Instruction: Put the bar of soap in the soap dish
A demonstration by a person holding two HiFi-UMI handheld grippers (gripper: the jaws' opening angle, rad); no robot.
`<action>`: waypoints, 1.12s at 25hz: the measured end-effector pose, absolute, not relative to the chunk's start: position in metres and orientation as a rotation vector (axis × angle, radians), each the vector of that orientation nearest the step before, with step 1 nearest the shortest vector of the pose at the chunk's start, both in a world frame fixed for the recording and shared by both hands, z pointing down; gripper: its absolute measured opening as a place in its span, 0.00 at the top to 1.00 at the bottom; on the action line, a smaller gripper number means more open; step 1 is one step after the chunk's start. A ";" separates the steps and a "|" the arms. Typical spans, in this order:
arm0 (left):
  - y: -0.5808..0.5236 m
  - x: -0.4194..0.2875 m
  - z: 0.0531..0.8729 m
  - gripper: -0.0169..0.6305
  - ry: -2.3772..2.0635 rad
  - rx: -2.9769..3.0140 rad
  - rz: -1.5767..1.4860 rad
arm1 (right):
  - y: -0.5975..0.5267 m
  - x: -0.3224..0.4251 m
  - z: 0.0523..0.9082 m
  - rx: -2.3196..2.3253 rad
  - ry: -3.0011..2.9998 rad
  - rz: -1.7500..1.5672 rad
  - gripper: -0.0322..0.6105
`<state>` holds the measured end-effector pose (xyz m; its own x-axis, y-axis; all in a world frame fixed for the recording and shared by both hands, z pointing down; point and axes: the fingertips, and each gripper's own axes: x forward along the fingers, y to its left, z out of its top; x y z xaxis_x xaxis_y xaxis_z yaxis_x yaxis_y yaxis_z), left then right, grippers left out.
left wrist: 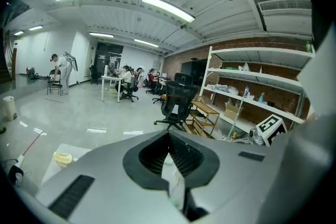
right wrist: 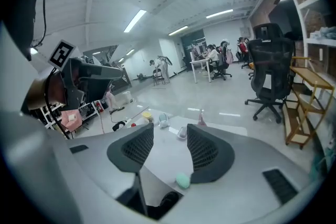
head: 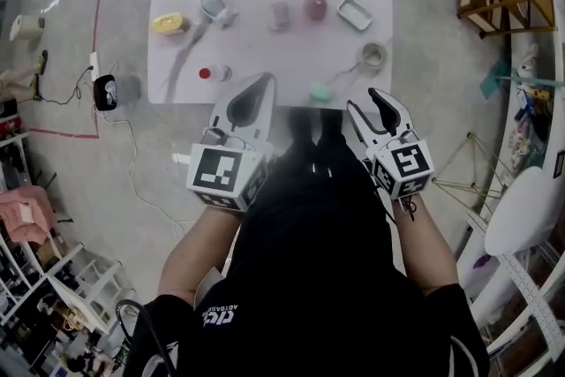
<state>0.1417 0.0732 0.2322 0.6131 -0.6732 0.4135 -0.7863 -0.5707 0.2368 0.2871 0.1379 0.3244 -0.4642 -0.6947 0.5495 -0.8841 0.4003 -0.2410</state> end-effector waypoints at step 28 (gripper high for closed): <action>0.052 0.108 0.291 0.96 -1.284 2.350 0.298 | 0.127 0.243 0.517 0.874 -2.107 0.613 0.70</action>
